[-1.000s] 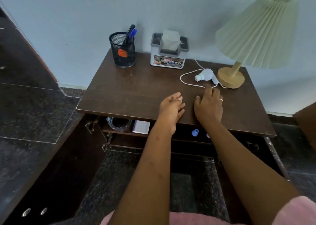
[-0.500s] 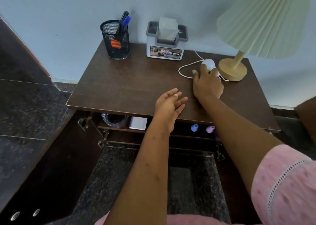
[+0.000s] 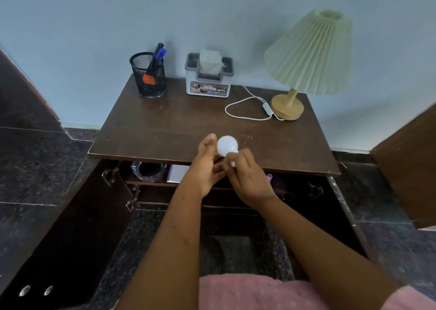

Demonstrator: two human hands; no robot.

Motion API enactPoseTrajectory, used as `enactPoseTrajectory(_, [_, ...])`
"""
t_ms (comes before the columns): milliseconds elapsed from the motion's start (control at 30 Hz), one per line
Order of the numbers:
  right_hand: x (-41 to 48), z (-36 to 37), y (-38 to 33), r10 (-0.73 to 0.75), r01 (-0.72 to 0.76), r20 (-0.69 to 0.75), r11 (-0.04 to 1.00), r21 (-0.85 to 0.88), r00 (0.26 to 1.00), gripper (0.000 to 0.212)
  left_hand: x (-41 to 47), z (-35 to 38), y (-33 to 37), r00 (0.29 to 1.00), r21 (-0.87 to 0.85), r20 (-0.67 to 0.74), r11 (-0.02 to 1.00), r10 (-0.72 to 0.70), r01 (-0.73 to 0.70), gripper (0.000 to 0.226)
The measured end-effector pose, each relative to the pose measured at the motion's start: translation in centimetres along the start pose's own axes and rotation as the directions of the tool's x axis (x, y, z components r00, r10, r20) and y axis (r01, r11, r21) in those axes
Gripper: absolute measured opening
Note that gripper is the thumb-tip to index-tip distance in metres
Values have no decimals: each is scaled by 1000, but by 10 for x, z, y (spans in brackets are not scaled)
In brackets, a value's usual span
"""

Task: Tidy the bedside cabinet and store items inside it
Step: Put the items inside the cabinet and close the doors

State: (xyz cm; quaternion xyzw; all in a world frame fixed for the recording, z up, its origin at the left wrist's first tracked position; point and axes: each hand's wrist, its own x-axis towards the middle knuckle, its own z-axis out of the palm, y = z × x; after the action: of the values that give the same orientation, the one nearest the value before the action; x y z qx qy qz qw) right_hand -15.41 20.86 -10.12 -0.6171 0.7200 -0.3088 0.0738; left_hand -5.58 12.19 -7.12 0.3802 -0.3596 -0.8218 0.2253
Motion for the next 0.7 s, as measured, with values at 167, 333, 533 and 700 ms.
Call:
enactPoseTrajectory(167, [-14,2,-16,-31,33,99,999,-20,995,26,-18,-23,18,993,196,85,979,-76,59,36])
enactPoseTrajectory(333, [-23,6,-16,87,-109,300,993,55,950,31,-16,-42,6,975,298,-22,929,-223,219,25])
enactPoseTrajectory(533, [-18,11,5,190,-317,482,928,196,855,61,7,-45,-19,927,268,-93,888,-363,375,34])
enactPoseTrajectory(700, [-16,21,29,232,-381,534,906,186,813,81,29,-46,-43,924,198,-98,903,-369,381,38])
